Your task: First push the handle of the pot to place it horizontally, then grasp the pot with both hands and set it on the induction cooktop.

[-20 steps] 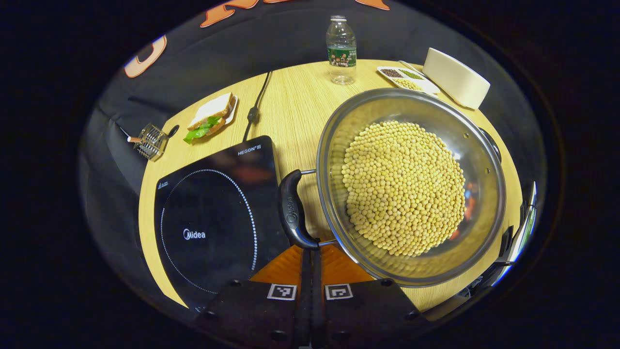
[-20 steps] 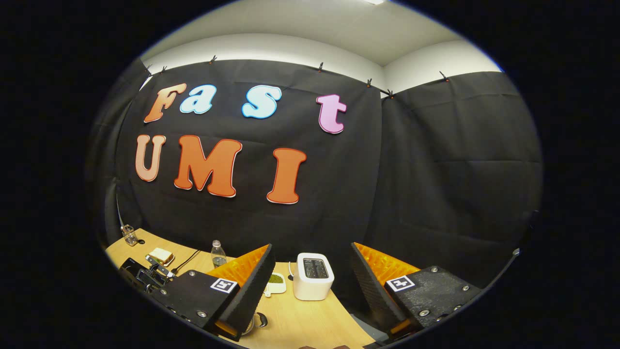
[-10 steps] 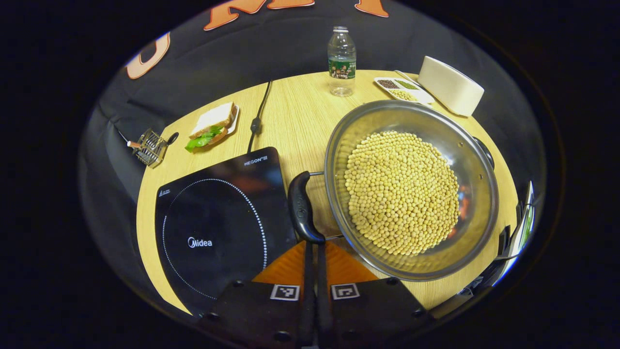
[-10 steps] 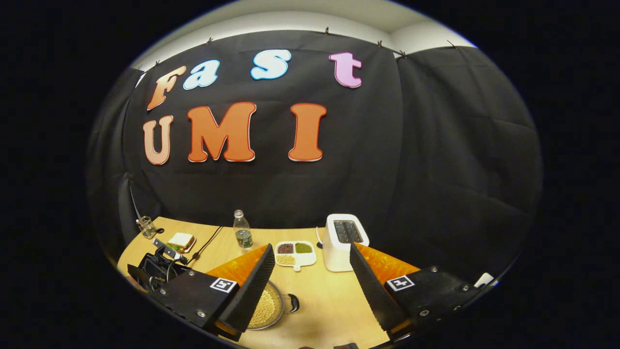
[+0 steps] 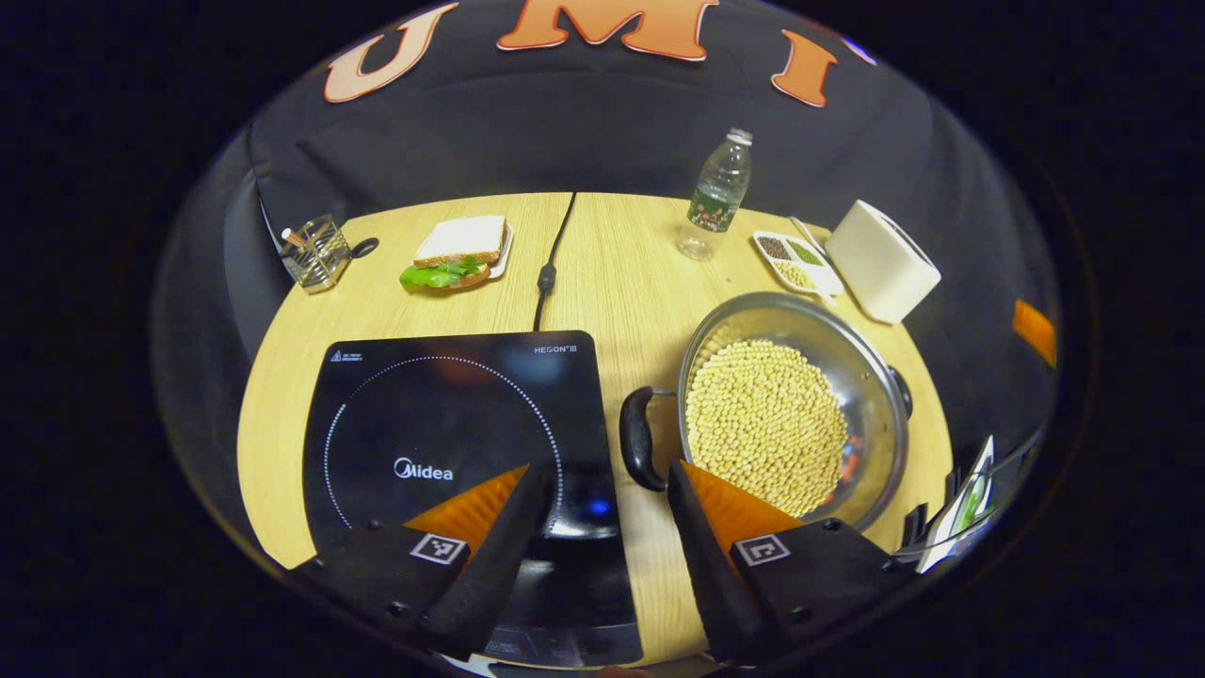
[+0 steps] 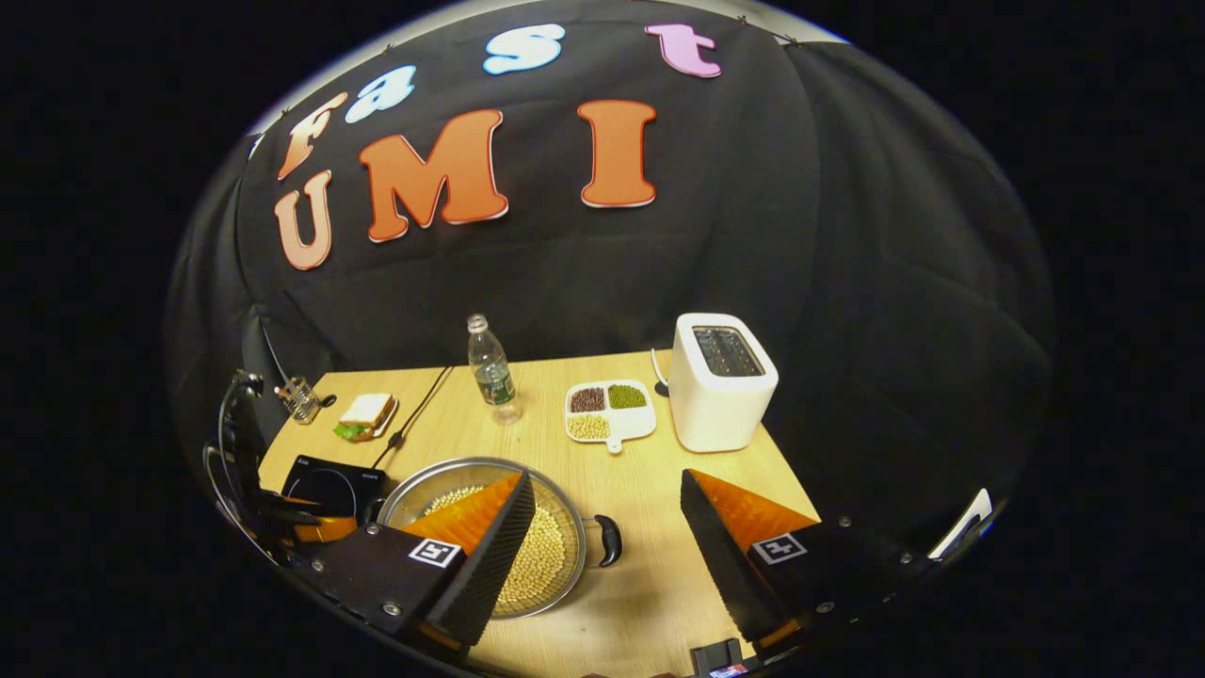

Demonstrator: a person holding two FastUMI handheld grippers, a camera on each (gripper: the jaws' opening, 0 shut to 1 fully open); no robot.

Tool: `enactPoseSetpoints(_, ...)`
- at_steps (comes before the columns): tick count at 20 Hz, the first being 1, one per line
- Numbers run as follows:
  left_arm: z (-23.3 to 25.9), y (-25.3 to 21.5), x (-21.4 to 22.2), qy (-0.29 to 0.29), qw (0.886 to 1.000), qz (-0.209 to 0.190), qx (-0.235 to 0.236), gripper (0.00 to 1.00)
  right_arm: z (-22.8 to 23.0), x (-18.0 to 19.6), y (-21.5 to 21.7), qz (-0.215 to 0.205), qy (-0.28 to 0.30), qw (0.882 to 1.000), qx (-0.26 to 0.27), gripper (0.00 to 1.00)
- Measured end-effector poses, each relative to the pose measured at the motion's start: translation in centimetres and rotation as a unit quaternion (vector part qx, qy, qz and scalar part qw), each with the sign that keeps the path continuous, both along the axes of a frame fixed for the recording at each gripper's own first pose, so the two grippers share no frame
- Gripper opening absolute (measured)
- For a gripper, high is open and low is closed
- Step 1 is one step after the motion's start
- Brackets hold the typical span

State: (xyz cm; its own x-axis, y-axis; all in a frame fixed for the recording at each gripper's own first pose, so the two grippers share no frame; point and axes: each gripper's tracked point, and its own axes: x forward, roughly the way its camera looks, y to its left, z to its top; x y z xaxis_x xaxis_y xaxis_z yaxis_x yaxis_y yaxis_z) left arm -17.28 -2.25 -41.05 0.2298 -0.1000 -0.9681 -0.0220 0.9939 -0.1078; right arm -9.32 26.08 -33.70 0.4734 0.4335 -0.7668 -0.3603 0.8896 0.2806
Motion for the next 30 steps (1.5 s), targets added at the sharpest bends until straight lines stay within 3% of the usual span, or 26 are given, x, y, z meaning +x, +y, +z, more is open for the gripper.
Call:
enactPoseSetpoints(2, -0.4, -0.4, 0.3, 0.006, 1.000, 0.004, -0.005, 0.96, -2.1, -0.9, 1.1, 0.019, 0.024, 1.000, -0.006, 0.97)
enactPoseSetpoints(10, -3.3, -4.1, 1.1, 0.026, 0.999, -0.011, -0.022, 0.99, -9.4, -4.5, 3.8, 0.084, 0.119, 0.988, -0.045, 0.96)
enactPoseSetpoints(18, -6.0, -4.6, 2.0, 0.033, 0.999, -0.017, -0.016, 0.99, -13.9, -5.6, 4.0, 0.112, 0.154, 0.978, -0.088, 0.94)
enactPoseSetpoints(21, -6.8, -4.8, 2.2, 0.036, 0.999, -0.027, -0.010, 0.91, -15.1, -5.6, 4.3, 0.112, 0.166, 0.975, -0.097, 0.86)
enactPoseSetpoints(27, -8.3, -5.3, 2.7, 0.042, 0.998, -0.047, 0.009, 0.76, -17.5, -5.3, 3.8, 0.110, 0.175, 0.971, -0.123, 0.84)
enactPoseSetpoints(28, -8.7, -5.4, 2.7, 0.042, 0.998, -0.053, 0.013, 0.80, -18.1, -5.3, 3.5, 0.110, 0.179, 0.969, -0.131, 0.83)
enactPoseSetpoints(30, -9.3, -5.3, 3.0, 0.038, 0.998, -0.049, 0.021, 0.76, -18.9, -5.8, 3.1, 0.108, 0.193, 0.966, -0.137, 0.76)
